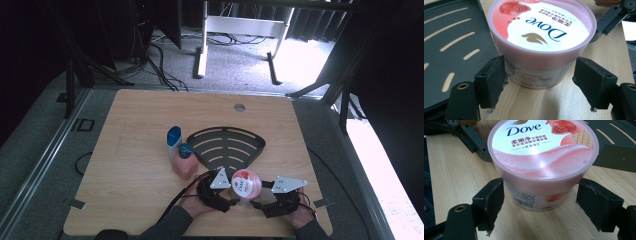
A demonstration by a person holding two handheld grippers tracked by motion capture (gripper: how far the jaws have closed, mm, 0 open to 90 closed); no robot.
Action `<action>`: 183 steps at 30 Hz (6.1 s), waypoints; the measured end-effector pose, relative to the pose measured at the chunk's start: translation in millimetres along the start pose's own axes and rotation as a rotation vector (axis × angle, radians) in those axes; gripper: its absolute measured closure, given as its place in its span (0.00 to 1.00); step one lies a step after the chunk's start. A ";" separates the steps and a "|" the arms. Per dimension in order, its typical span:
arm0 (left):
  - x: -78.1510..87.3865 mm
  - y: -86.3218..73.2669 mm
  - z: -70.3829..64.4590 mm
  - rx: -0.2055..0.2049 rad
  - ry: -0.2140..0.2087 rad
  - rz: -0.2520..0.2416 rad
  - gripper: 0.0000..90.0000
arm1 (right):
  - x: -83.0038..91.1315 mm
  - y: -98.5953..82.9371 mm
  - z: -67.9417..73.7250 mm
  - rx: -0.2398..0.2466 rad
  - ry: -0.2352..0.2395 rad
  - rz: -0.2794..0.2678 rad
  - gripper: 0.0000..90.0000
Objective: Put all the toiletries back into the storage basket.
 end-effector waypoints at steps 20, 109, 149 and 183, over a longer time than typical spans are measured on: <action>0.0 2.4 -3.0 -0.010 0.015 0.017 0.29 | 1.3 2.6 2.5 0.010 -0.019 0.024 0.24; 13.9 47.3 39.4 0.035 0.155 -0.013 0.29 | -3.3 60.0 -40.5 0.071 -0.063 -0.029 0.24; -1.5 64.8 63.7 0.025 0.215 0.002 0.29 | -10.7 70.2 -73.9 0.061 -0.087 -0.018 0.23; -21.1 64.2 81.8 0.067 0.257 0.007 0.29 | -24.4 68.6 -101.2 0.053 -0.074 0.021 0.23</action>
Point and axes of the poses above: each handheld gripper's, and its own axes: x roughly backward along the jaws, y roughly out of its top, z roughly to its left, the point moved 5 cm from there along -x, roughly forward along the jaws, and after that the axes turned 5 degrees about -z, right-handed, at the moved point
